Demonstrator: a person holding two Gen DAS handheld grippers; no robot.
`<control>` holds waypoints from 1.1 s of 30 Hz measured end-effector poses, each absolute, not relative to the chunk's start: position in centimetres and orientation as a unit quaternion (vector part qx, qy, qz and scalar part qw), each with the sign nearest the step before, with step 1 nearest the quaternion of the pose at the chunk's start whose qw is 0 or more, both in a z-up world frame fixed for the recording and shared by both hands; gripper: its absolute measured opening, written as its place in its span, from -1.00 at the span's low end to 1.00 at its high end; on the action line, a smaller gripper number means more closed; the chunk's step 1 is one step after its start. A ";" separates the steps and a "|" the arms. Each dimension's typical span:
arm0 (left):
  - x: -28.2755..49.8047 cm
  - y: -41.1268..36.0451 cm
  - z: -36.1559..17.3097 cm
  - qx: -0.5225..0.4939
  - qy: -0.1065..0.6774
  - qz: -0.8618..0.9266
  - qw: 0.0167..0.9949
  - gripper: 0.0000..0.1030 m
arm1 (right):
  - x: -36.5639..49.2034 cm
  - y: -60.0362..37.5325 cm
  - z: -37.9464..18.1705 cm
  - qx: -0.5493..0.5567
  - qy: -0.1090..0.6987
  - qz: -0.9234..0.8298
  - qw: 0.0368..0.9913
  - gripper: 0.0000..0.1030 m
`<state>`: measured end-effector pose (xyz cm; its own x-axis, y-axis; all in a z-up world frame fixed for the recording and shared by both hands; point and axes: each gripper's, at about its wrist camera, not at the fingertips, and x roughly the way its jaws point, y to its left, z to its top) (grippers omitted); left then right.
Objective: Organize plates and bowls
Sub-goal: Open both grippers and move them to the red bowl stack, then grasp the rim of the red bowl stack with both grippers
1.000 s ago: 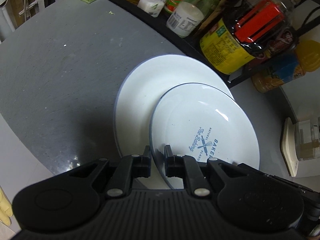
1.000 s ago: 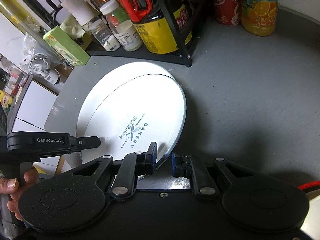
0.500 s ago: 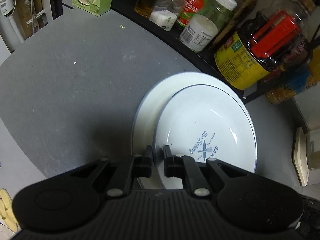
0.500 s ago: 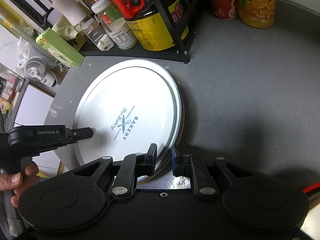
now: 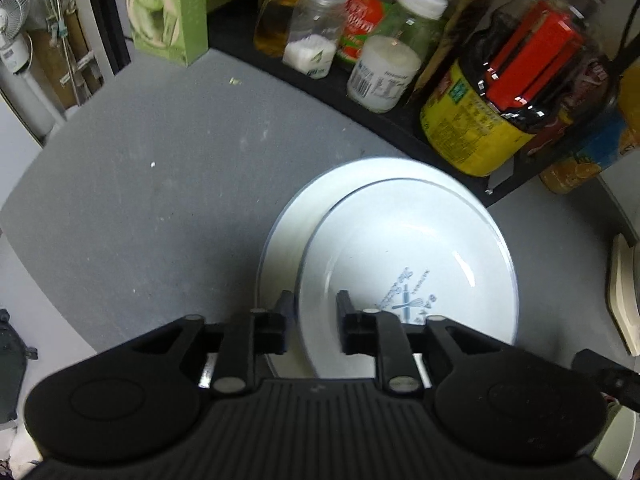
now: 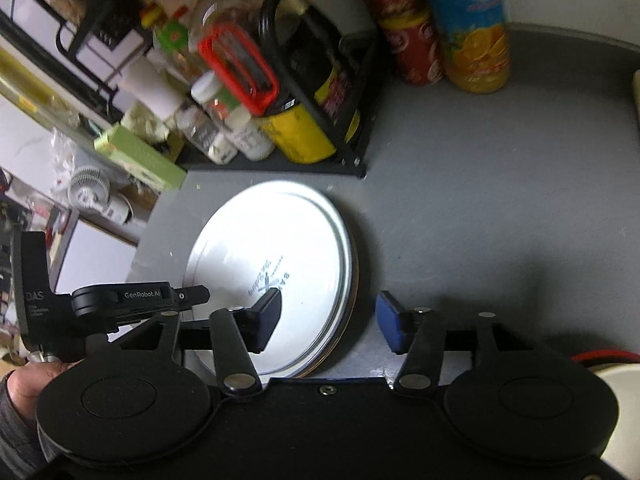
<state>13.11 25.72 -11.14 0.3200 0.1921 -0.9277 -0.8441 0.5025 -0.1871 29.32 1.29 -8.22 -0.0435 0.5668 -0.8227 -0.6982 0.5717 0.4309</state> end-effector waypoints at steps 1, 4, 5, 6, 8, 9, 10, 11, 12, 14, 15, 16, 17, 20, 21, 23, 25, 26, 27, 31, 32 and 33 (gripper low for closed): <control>13.2 25.6 -10.7 -0.353 0.458 0.353 0.735 -0.41 | 29.5 0.9 -7.8 -0.055 0.554 0.458 0.693 0.25; 13.8 24.6 -9.4 -0.352 0.449 0.342 0.747 -0.11 | 29.8 -0.5 -6.6 -0.044 0.541 0.456 0.706 0.47; 14.1 24.2 -9.0 -0.349 0.448 0.338 0.751 -0.05 | 30.0 -1.1 -6.2 -0.040 0.537 0.454 0.710 0.55; 14.5 23.6 -8.6 -0.347 0.446 0.333 0.755 0.07 | 30.2 -1.6 -5.8 -0.035 0.533 0.452 0.714 0.56; 15.2 22.6 -8.0 -0.344 0.441 0.319 0.765 0.13 | 30.5 -2.8 -5.1 -0.024 0.526 0.449 0.722 0.63; 15.5 22.0 -7.8 -0.344 0.439 0.312 0.769 0.16 | 30.8 -3.4 -4.8 -0.019 0.524 0.446 0.726 0.67; 15.9 21.4 -7.5 -0.343 0.439 0.304 0.773 0.19 | 31.0 -4.1 -4.6 -0.015 0.521 0.442 0.730 0.74; 16.4 20.8 -7.2 -0.341 0.439 0.297 0.776 0.20 | 31.2 -4.9 -4.3 -0.011 0.517 0.439 0.735 0.75; 16.8 20.1 -7.0 -0.339 0.440 0.290 0.780 0.23 | 31.4 -5.6 -4.1 -0.008 0.514 0.435 0.739 0.76; 17.4 18.9 -6.8 -0.332 0.441 0.277 0.787 0.28 | 31.6 -6.7 -3.9 -0.004 0.512 0.427 0.746 0.76; 17.8 18.3 -6.6 -0.329 0.442 0.270 0.790 0.30 | 31.7 -7.4 -3.8 -0.003 0.510 0.422 0.750 0.76; 18.1 17.7 -6.5 -0.326 0.443 0.264 0.792 0.31 | 31.7 -8.0 -3.6 0.000 0.507 0.418 0.754 0.78; 18.4 17.0 -6.3 -0.323 0.444 0.258 0.795 0.31 | 31.8 -8.7 -3.5 0.004 0.504 0.416 0.757 0.82; 19.2 15.1 -6.0 -0.316 0.449 0.241 0.800 0.32 | 31.9 -10.7 -3.2 0.011 0.500 0.407 0.765 0.95; 19.4 14.4 -5.8 -0.313 0.450 0.235 0.803 0.32 | 31.9 -11.3 -3.2 0.013 0.498 0.404 0.767 0.95; 19.7 13.1 -5.7 -0.309 0.452 0.224 0.806 0.32 | 31.9 -12.5 -3.3 0.016 0.499 0.398 0.770 0.96; 20.0 11.8 -5.7 -0.306 0.454 0.215 0.809 0.33 | 31.8 -13.8 -3.4 0.019 0.500 0.390 0.773 0.97; 20.2 11.1 -5.7 -0.305 0.455 0.210 0.809 0.33 | 31.9 -14.4 -3.5 0.022 0.500 0.386 0.775 0.97; 20.2 10.5 -5.6 -0.305 0.456 0.206 0.810 0.33 | 31.8 -15.1 -3.6 0.025 0.501 0.382 0.776 0.97; 20.7 8.2 -5.9 -0.301 0.465 0.183 0.812 0.33 | 31.8 -17.3 -4.3 0.029 0.508 0.360 0.782 0.97; 20.8 7.7 -6.0 -0.298 0.466 0.180 0.813 0.33 | 31.8 -17.9 -4.5 0.029 0.509 0.354 0.784 0.97; 20.9 7.1 -6.1 -0.295 0.467 0.177 0.815 0.33 | 31.7 -18.4 -4.7 0.030 0.511 0.350 0.785 0.97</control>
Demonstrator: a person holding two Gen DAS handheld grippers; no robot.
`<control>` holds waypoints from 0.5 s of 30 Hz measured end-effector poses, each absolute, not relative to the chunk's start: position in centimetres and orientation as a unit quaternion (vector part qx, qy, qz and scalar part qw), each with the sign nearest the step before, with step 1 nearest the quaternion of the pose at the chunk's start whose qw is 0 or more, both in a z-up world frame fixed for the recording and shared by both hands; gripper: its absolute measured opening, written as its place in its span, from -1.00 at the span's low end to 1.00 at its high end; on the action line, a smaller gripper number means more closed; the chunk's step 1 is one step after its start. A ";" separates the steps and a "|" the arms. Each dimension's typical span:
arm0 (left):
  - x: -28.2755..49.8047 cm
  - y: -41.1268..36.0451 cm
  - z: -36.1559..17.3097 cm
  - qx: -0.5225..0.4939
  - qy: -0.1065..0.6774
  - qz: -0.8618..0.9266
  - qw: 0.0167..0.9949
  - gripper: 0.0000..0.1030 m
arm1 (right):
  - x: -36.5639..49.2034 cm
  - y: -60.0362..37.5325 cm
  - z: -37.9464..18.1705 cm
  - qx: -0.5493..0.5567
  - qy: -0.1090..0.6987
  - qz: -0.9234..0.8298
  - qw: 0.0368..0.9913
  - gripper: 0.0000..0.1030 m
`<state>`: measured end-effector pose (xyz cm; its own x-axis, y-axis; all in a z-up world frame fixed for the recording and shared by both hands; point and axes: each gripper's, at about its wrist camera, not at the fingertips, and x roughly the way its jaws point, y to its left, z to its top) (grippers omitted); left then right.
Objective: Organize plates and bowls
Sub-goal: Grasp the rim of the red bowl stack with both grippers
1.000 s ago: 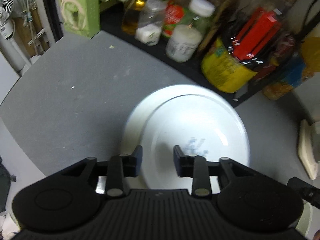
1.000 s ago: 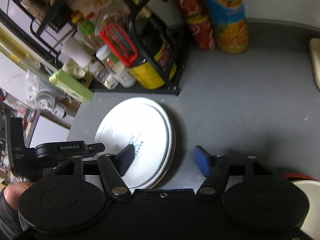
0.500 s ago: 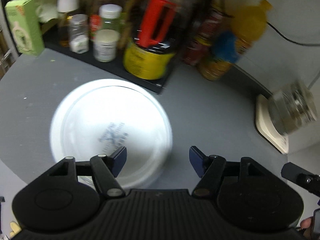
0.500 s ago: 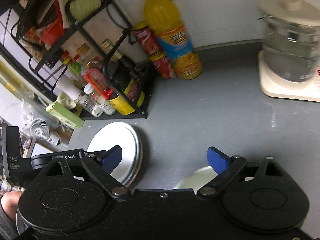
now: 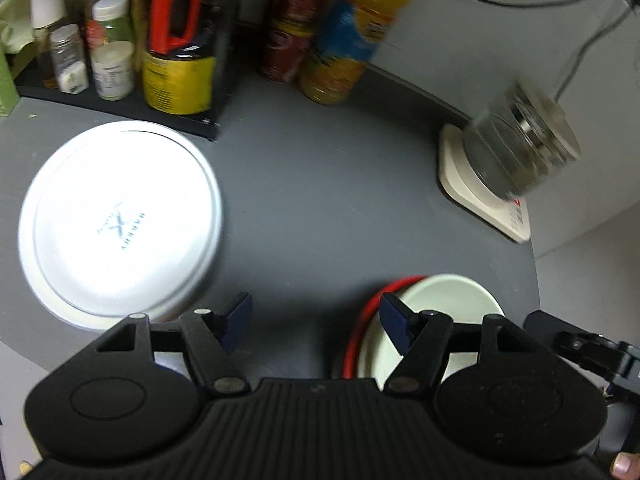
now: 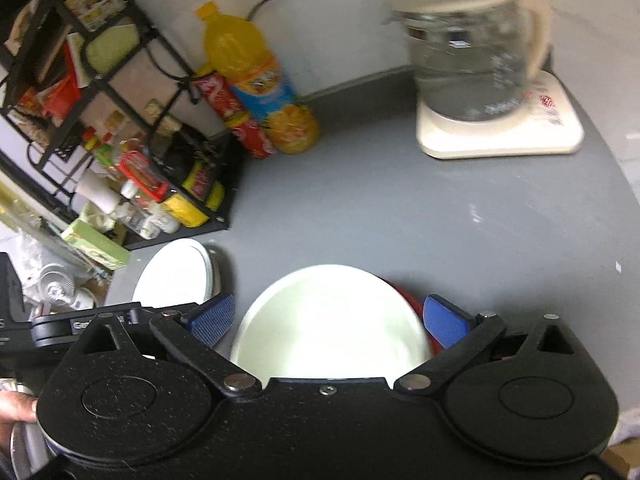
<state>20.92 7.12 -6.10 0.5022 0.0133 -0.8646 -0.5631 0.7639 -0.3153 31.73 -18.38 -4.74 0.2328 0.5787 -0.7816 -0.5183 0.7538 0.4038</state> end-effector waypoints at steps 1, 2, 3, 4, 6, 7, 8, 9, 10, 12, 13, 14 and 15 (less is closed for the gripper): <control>21.0 6.6 -6.3 -0.292 0.467 0.172 0.816 0.33 | 31.7 -19.0 -5.0 0.032 0.513 0.346 0.785 0.97; 21.1 6.1 -6.5 -0.292 0.469 0.168 0.817 0.33 | 31.7 -19.5 -5.3 0.035 0.515 0.342 0.785 0.97; 21.2 5.7 -6.7 -0.293 0.471 0.163 0.816 0.33 | 31.6 -20.0 -5.7 0.037 0.517 0.339 0.785 0.97; 21.3 5.3 -6.9 -0.294 0.472 0.160 0.816 0.33 | 31.5 -20.5 -5.9 0.039 0.518 0.336 0.785 0.96; 21.5 4.6 -7.4 -0.293 0.476 0.156 0.815 0.33 | 31.4 -21.4 -6.7 0.045 0.524 0.332 0.783 0.95; 21.6 4.3 -7.7 -0.293 0.478 0.156 0.813 0.33 | 31.4 -21.9 -7.0 0.048 0.528 0.329 0.781 0.92; 21.6 4.0 -8.0 -0.294 0.479 0.157 0.812 0.33 | 31.3 -22.3 -7.4 0.050 0.532 0.327 0.779 0.88; 21.7 3.8 -8.3 -0.294 0.481 0.159 0.811 0.33 | 31.3 -22.6 -7.9 0.053 0.537 0.325 0.777 0.85; 21.8 3.7 -8.7 -0.295 0.484 0.161 0.808 0.32 | 31.3 -23.0 -8.3 0.058 0.542 0.322 0.774 0.81; 21.9 3.3 -9.3 -0.298 0.488 0.159 0.805 0.32 | 31.3 -23.4 -9.1 0.064 0.551 0.320 0.768 0.68; 22.0 3.2 -9.7 -0.300 0.490 0.156 0.803 0.30 | 31.3 -23.5 -9.6 0.065 0.556 0.320 0.764 0.61; 22.1 3.1 -10.0 -0.303 0.493 0.157 0.800 0.29 | 31.3 -23.6 -10.0 0.066 0.561 0.319 0.761 0.56; 22.1 3.1 -10.3 -0.307 0.495 0.158 0.797 0.25 | 31.3 -23.7 -10.5 0.067 0.567 0.318 0.757 0.53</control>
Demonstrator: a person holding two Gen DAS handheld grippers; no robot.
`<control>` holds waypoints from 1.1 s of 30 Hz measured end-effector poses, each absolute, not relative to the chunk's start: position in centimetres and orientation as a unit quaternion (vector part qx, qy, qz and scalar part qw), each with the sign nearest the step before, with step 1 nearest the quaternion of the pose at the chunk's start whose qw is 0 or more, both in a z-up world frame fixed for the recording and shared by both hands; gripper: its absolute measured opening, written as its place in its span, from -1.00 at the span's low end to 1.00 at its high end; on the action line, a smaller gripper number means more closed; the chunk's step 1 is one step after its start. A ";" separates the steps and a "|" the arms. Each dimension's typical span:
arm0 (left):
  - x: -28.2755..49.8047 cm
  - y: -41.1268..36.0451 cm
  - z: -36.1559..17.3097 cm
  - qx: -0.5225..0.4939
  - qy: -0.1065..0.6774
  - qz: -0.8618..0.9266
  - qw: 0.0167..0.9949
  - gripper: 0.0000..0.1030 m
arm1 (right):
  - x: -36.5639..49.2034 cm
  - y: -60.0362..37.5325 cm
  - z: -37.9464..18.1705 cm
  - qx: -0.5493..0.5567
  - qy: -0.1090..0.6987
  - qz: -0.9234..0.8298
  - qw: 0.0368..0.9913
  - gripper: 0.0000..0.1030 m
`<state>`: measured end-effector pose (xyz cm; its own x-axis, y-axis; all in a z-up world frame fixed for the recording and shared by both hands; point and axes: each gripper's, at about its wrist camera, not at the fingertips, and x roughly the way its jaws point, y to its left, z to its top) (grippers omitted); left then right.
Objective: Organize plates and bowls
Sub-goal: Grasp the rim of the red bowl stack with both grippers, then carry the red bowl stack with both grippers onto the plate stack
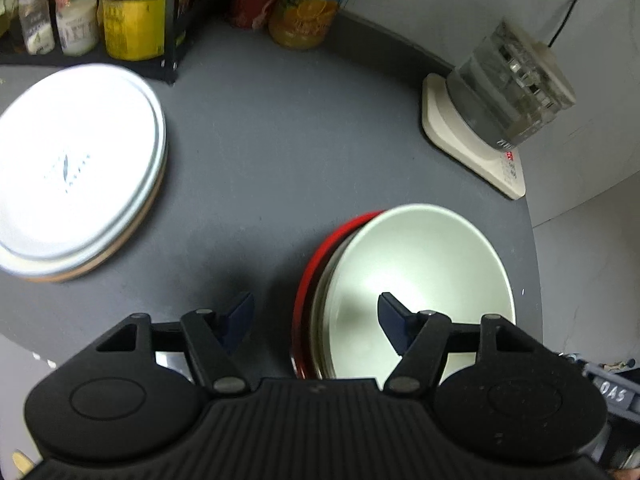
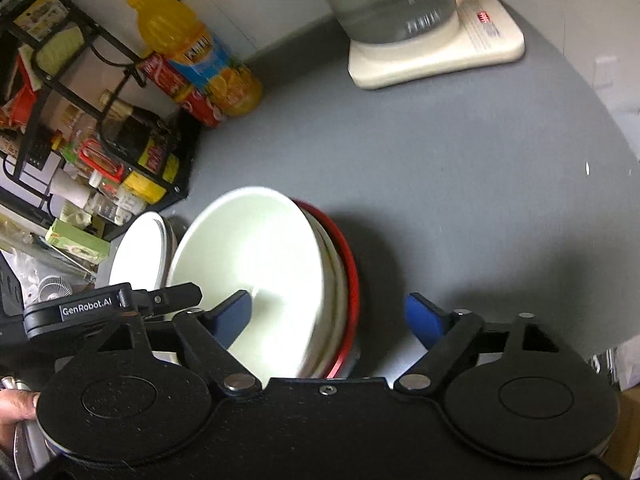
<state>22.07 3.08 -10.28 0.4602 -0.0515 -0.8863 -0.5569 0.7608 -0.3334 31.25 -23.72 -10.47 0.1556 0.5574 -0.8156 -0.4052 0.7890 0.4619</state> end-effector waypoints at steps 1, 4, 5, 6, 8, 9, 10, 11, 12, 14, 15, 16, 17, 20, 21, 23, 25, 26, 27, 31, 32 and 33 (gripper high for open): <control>22.0 3.1 -10.5 -0.311 0.495 0.160 0.795 0.25 | 31.2 -23.8 -10.9 0.069 0.571 0.317 0.754 0.46; 21.9 2.8 -11.1 -0.317 0.495 0.166 0.792 0.16 | 31.2 -23.9 -11.9 0.073 0.584 0.316 0.744 0.33; 21.8 2.7 -11.3 -0.320 0.496 0.168 0.789 0.13 | 31.2 -23.9 -12.2 0.074 0.587 0.316 0.742 0.28; 21.8 2.7 -11.6 -0.324 0.498 0.170 0.786 0.08 | 31.2 -23.9 -12.5 0.074 0.591 0.316 0.739 0.26; 21.7 2.5 -12.1 -0.331 0.502 0.175 0.779 -0.02 | 31.2 -23.9 -12.9 0.075 0.597 0.316 0.734 0.18; 21.6 2.5 -12.4 -0.334 0.503 0.179 0.777 -0.07 | 31.2 -23.8 -13.1 0.076 0.599 0.317 0.732 0.16; 21.5 2.5 -12.6 -0.336 0.505 0.183 0.774 -0.15 | 31.2 -23.8 -13.2 0.076 0.601 0.318 0.729 0.11; 21.4 2.6 -12.7 -0.338 0.507 0.186 0.771 -0.19 | 31.2 -23.6 -13.4 0.077 0.603 0.320 0.727 0.06; 21.3 2.6 -12.9 -0.342 0.508 0.189 0.767 -0.23 | 31.2 -23.5 -13.5 0.079 0.604 0.323 0.724 0.03; 21.0 2.7 -13.2 -0.353 0.507 0.190 0.763 -0.34 | 31.2 -23.2 -13.7 0.078 0.607 0.330 0.719 -0.12; 21.0 2.7 -13.3 -0.359 0.504 0.188 0.763 -0.41 | 31.2 -23.1 -13.8 0.078 0.608 0.334 0.716 -0.12; 20.9 2.7 -13.3 -0.363 0.501 0.185 0.764 -0.48 | 31.2 -23.0 -13.8 0.075 0.608 0.333 0.717 -0.12; 21.0 2.6 -13.4 -0.362 0.501 0.185 0.764 -0.48 | 31.1 -22.9 -13.9 0.071 0.607 0.332 0.718 -0.13; 21.5 2.2 -13.3 -0.348 0.506 0.186 0.767 -0.51 | 31.2 -22.6 -13.8 0.059 0.604 0.335 0.721 -0.16; 21.5 2.3 -13.2 -0.349 0.507 0.184 0.766 -0.51 | 31.1 -22.6 -13.8 0.056 0.603 0.335 0.722 -0.16; 21.6 2.4 -13.2 -0.346 0.511 0.179 0.766 -0.50 | 31.1 -22.5 -13.7 0.051 0.601 0.333 0.724 -0.18; 21.7 2.5 -13.2 -0.342 0.513 0.175 0.768 -0.51 | 31.0 -22.5 -13.6 0.051 0.598 0.332 0.728 -0.18; 21.7 2.6 -13.2 -0.340 0.513 0.173 0.769 -0.51 | 31.0 -22.4 -13.5 0.050 0.594 0.333 0.731 -0.19; 21.8 2.7 -13.1 -0.338 0.512 0.170 0.771 -0.50 | 31.0 -22.3 -13.3 0.047 0.590 0.333 0.734 -0.19; 22.2 3.2 -12.4 -0.324 0.510 0.158 0.781 -0.50 | 31.0 -21.5 -12.6 0.046 0.578 0.329 0.745 -0.22; 22.3 3.5 -12.1 -0.321 0.508 0.155 0.784 -0.50 | 31.0 -21.3 -12.4 0.047 0.575 0.328 0.748 -0.22; 22.3 3.9 -11.8 -0.319 0.506 0.153 0.786 -0.50 | 31.0 -21.0 -12.1 0.048 0.573 0.328 0.750 -0.22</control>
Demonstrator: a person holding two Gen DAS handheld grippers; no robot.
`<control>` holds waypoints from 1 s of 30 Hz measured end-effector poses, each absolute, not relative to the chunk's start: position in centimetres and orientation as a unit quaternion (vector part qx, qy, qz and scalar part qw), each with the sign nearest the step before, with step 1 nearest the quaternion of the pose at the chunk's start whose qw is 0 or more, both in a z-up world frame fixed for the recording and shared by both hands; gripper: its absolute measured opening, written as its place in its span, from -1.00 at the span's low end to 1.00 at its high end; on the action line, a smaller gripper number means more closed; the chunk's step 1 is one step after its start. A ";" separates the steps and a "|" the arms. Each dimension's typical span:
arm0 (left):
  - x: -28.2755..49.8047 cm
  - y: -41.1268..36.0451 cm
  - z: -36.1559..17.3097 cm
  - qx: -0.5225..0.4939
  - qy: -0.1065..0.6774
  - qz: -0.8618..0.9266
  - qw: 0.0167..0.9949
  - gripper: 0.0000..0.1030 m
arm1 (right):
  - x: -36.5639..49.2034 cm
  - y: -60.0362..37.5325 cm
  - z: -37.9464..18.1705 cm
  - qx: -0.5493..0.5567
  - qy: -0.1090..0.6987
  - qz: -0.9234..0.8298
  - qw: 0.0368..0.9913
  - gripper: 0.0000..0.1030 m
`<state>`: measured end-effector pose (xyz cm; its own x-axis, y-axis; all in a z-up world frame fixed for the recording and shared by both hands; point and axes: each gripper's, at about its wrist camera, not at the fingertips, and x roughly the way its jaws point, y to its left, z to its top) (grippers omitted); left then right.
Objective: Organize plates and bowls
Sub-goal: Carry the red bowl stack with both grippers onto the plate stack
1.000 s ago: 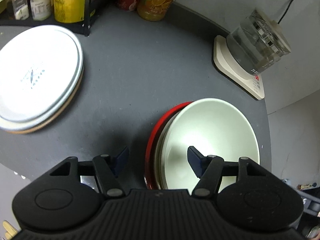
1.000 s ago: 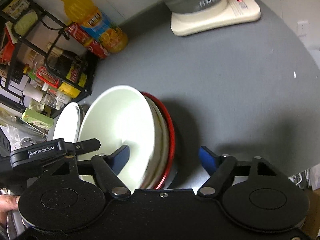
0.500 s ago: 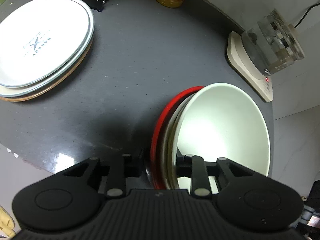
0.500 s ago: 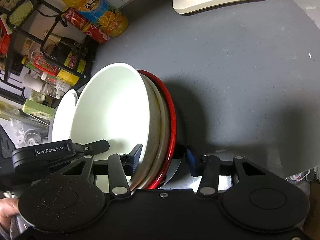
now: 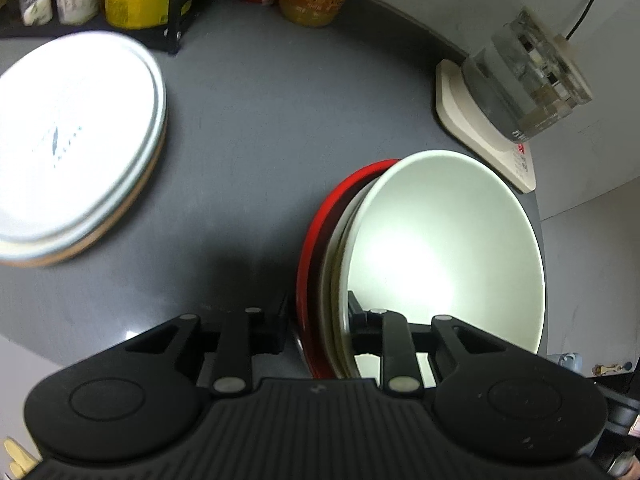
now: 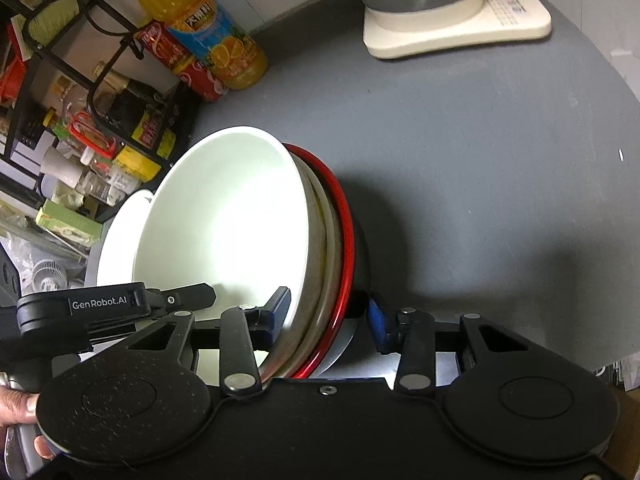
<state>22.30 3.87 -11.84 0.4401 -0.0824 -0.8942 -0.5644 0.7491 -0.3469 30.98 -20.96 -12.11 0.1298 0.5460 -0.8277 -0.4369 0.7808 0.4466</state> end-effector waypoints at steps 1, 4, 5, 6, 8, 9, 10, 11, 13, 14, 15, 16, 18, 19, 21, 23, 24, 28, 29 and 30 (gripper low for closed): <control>22.3 4.3 -11.5 -0.319 0.504 0.152 0.788 -0.50 | 30.9 -20.6 -11.8 0.049 0.570 0.328 0.752 -0.22; 22.1 5.7 -10.6 -0.314 0.499 0.153 0.793 -0.51 | 30.7 -19.2 -10.8 0.050 0.561 0.331 0.757 -0.22; 22.0 6.0 -10.2 -0.307 0.497 0.156 0.796 -0.52 | 30.6 -18.6 -10.5 0.049 0.558 0.334 0.758 -0.22; 21.9 6.3 -9.7 -0.293 0.495 0.159 0.803 -0.54 | 30.4 -17.9 -10.2 0.049 0.555 0.337 0.759 -0.22; 21.6 7.0 -9.0 -0.273 0.490 0.166 0.811 -0.54 | 30.2 -16.7 -9.8 0.050 0.551 0.341 0.760 -0.22; 21.5 7.5 -8.7 -0.271 0.489 0.169 0.812 -0.54 | 30.2 -16.1 -9.6 0.050 0.550 0.342 0.760 -0.22; 21.3 8.1 -8.5 -0.271 0.488 0.170 0.812 -0.54 | 30.2 -15.6 -9.4 0.049 0.548 0.344 0.761 -0.23; 21.1 8.8 -8.3 -0.272 0.488 0.171 0.812 -0.54 | 30.2 -15.0 -9.2 0.047 0.546 0.347 0.761 -0.23; 20.6 10.0 -8.0 -0.269 0.486 0.174 0.813 -0.54 | 30.2 -13.8 -8.9 0.045 0.544 0.352 0.761 -0.23; 20.4 10.5 -7.9 -0.268 0.486 0.176 0.813 -0.54 | 30.2 -13.2 -8.7 0.043 0.543 0.355 0.760 -0.23; 20.1 11.1 -7.8 -0.269 0.486 0.178 0.812 -0.54 | 30.2 -12.5 -8.6 0.040 0.541 0.358 0.760 -0.23; 19.8 11.7 -7.6 -0.271 0.486 0.179 0.811 -0.54 | 30.2 -11.9 -8.4 0.037 0.540 0.362 0.759 -0.23; 19.0 13.1 -7.4 -0.275 0.485 0.184 0.810 -0.54 | 30.0 -10.6 -8.1 0.031 0.537 0.370 0.758 -0.23; 18.6 13.7 -7.2 -0.278 0.484 0.186 0.809 -0.54 | 29.8 -9.8 -8.0 0.028 0.535 0.374 0.757 -0.23; 17.9 15.0 -6.9 -0.281 0.482 0.190 0.808 -0.53 | 29.4 -8.6 -7.8 0.024 0.533 0.382 0.755 -0.23; 17.3 16.1 -6.6 -0.286 0.479 0.196 0.806 -0.53 | 29.0 -7.5 -7.7 0.020 0.532 0.390 0.752 -0.23; 17.0 16.7 -6.6 -0.288 0.478 0.199 0.806 -0.53 | 28.9 -6.9 -7.8 0.019 0.532 0.393 0.750 -0.23; 15.8 19.0 -6.3 -0.297 0.473 0.213 0.802 -0.53 | 28.2 -4.6 -7.9 0.010 0.533 0.408 0.741 -0.23; 15.4 19.7 -6.3 -0.299 0.472 0.217 0.801 -0.53 | 28.0 -4.0 -7.8 0.009 0.534 0.410 0.739 -0.23; 15.1 20.2 -6.3 -0.301 0.471 0.219 0.800 -0.53 | 27.8 -3.5 -7.9 0.007 0.535 0.413 0.738 -0.23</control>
<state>15.13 20.20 -6.29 0.4605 0.0675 -0.8851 -0.6345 0.7224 -0.2749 27.82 -3.54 -7.85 0.0880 0.6162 -0.7827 -0.6012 0.6593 0.4515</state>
